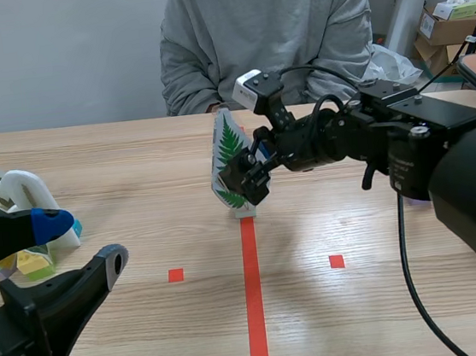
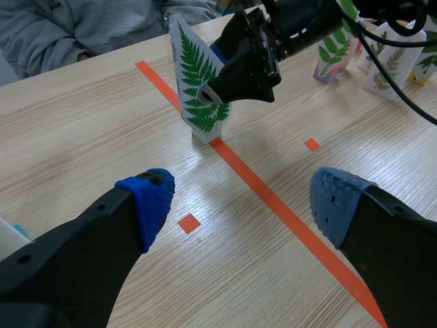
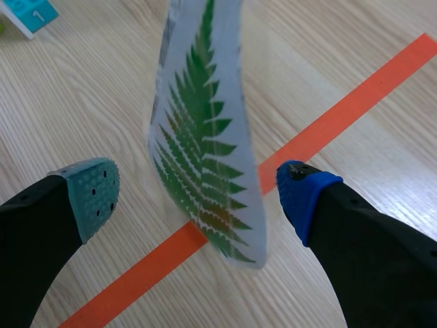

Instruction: Do the leaf sorting experiment

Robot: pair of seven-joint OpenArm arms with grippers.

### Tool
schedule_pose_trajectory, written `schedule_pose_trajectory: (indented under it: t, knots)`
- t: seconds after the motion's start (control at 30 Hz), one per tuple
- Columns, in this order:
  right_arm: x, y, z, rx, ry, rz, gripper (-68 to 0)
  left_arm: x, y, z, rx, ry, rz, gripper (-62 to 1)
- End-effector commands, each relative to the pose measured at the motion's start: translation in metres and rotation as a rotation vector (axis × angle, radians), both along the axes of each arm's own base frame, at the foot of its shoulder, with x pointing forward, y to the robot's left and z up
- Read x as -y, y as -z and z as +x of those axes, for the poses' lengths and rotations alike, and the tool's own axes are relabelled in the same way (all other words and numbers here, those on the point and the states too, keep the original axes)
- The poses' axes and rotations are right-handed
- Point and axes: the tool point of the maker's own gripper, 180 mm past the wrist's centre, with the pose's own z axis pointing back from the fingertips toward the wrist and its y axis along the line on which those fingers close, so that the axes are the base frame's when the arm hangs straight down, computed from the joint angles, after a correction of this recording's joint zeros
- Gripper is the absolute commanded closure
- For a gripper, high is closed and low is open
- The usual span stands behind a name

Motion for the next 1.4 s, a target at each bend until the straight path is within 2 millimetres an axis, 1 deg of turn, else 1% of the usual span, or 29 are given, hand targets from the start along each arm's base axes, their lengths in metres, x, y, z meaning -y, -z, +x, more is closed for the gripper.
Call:
schedule_pose_trajectory:
  t: [0.0, 0.17, 0.23, 0.33, 0.47, 0.53, 0.63, 0.8, 0.97, 1.03, 1.37]
  knots:
    - [-0.0036, -0.018, 0.0134, 0.047, 0.014, 0.028, -47.0, 0.002, -0.007, -0.0002, 0.016, -0.002, -0.023, -43.7]
    - [-0.0125, -0.0142, 0.0109, 0.034, 0.012, 0.033, -44.9, 0.002, -0.007, -0.0002, 0.016, -0.001, -0.023, -43.7]
    - [-0.0123, -0.0142, 0.0117, 0.035, 0.017, 0.032, -44.2, 0.002, -0.007, -0.0002, 0.016, -0.001, -0.023, -43.7]
    - [-0.0122, -0.0145, 0.0121, 0.038, 0.018, 0.032, -39.3, 0.002, -0.0071, -0.0001, 0.017, -0.001, -0.023, -43.7]
    - [-0.0111, -0.0167, 0.0153, 0.055, 0.037, 0.042, -38.9, 0.002, -0.0072, -0.0001, 0.017, -0.002, -0.023, -43.7]
    - [-0.0123, -0.0205, 0.0168, 0.07, 0.039, 0.06, -34.1, 0.002, -0.0072, -0.0001, 0.017, -0.002, -0.023, -43.7]
    - [-0.0132, -0.0231, 0.0177, 0.08, 0.04, 0.073, -25.1, 0.002, -0.0072, -0.0001, 0.017, -0.002, -0.023, -43.7]
    - [-0.0132, -0.0231, 0.0177, 0.08, 0.04, 0.073, -17.8, 0.002, -0.0072, -0.0001, 0.017, -0.002, -0.023, -43.7]
    - [-0.0131, -0.023, 0.0177, 0.08, 0.04, 0.072, -5.3, 0.002, -0.0072, -0.0001, 0.017, -0.002, -0.023, -43.7]
    - [-0.0131, -0.0229, 0.0176, 0.08, 0.04, 0.072, -1.5, 0.002, -0.0072, -0.0001, 0.017, -0.002, -0.023, -43.7]
    - [-0.0132, -0.0231, 0.0177, 0.08, 0.04, 0.073, -1.5, 0.002, -0.0072, -0.0001, 0.017, -0.002, -0.023, -43.7]
